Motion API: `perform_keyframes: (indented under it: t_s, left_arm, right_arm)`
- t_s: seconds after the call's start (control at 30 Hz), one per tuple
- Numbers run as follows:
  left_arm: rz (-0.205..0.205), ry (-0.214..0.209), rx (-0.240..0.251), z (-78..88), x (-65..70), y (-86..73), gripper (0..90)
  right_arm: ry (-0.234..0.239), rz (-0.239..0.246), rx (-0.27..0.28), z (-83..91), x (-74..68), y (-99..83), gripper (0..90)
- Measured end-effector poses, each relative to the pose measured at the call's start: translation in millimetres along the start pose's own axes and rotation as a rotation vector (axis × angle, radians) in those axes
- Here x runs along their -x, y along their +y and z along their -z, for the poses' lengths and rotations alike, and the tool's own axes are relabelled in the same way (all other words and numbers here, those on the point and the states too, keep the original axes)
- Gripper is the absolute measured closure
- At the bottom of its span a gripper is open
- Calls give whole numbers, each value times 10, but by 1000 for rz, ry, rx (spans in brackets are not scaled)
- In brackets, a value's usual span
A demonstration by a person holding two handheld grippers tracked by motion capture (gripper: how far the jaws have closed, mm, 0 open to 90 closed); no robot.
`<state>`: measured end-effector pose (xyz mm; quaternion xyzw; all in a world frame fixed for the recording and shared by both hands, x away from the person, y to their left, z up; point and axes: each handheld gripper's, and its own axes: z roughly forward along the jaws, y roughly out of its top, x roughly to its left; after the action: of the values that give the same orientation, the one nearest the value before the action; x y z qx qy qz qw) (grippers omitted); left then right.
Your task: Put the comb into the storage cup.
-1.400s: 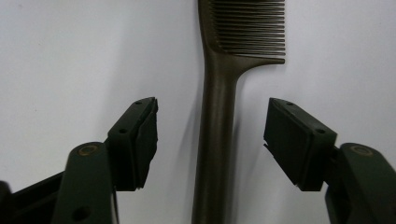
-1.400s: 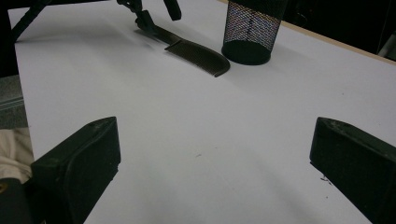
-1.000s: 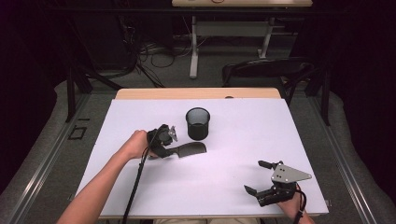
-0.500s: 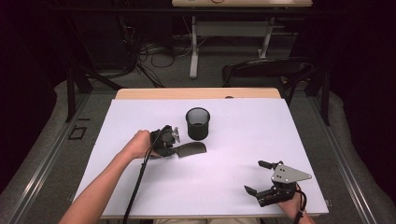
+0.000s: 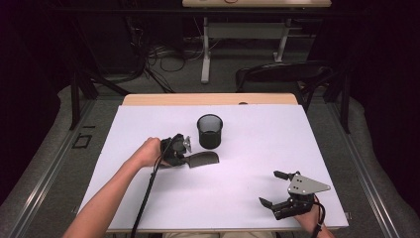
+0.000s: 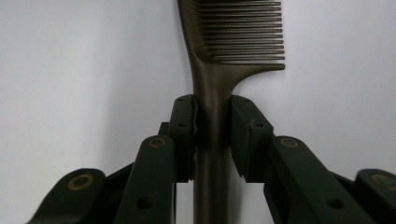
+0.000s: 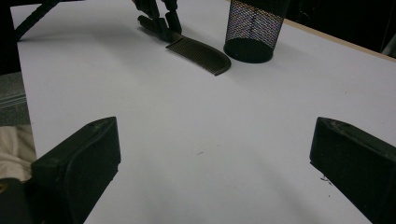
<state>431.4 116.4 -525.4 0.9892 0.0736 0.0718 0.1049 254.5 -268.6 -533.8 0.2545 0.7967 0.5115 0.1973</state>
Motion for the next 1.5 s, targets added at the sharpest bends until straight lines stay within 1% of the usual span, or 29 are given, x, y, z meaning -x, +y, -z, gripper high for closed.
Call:
perform_keyframes:
  t_s: [0.13,0.17,0.2,0.23,0.3,0.33,0.5,0.53,0.6,0.73,0.77,0.93,1.03,1.1,1.13,1.3,1.47,1.5]
  left_arm:
    - [-8,-3,6,14,3,-10,718]
    - [-7,2,19,17,7,-15,719]
    - [-1,-4,28,31,4,-20,719]
    - [1,3,36,44,11,-26,719]
    - [10,-3,57,64,24,-36,719]
    - [9,1,63,77,29,-40,718]
    - [22,9,107,134,82,-64,718]
    - [13,12,106,143,87,-66,718]
    - [12,17,116,158,110,-77,718]
    - [23,25,139,180,144,-106,718]
    - [33,26,154,185,154,-114,718]
    - [43,35,181,224,185,-141,718]
    - [56,41,206,232,213,-165,718]
    - [69,38,224,234,229,-190,718]
    - [70,43,226,235,234,-201,718]
    - [103,47,272,247,267,-247,718]
    - [113,54,297,267,289,-269,718]
    - [117,56,309,271,296,-271,718]
  right_arm:
    - [-4,0,4,3,-2,0,15]
    - [-5,1,6,4,1,-1,16]
    - [-5,1,6,4,1,-1,16]
    - [-5,1,4,4,1,-1,15]
    - [-6,2,5,5,3,-1,15]
    - [-6,0,8,4,0,0,16]
    - [-8,0,5,5,3,0,16]
    - [-9,0,3,4,3,0,15]
    - [-9,0,1,4,4,-1,15]
    - [-11,-1,-2,3,3,1,15]
    - [-11,-1,-2,3,3,1,15]
    - [-12,1,-2,5,3,1,15]
    - [-13,-3,0,5,1,0,15]
    - [-16,-3,4,3,0,0,15]
    - [-15,-2,4,3,1,0,15]
    - [-17,-3,-3,3,2,2,15]
    - [-17,-1,-5,-3,4,2,15]
    - [-16,-2,-5,-3,3,1,15]
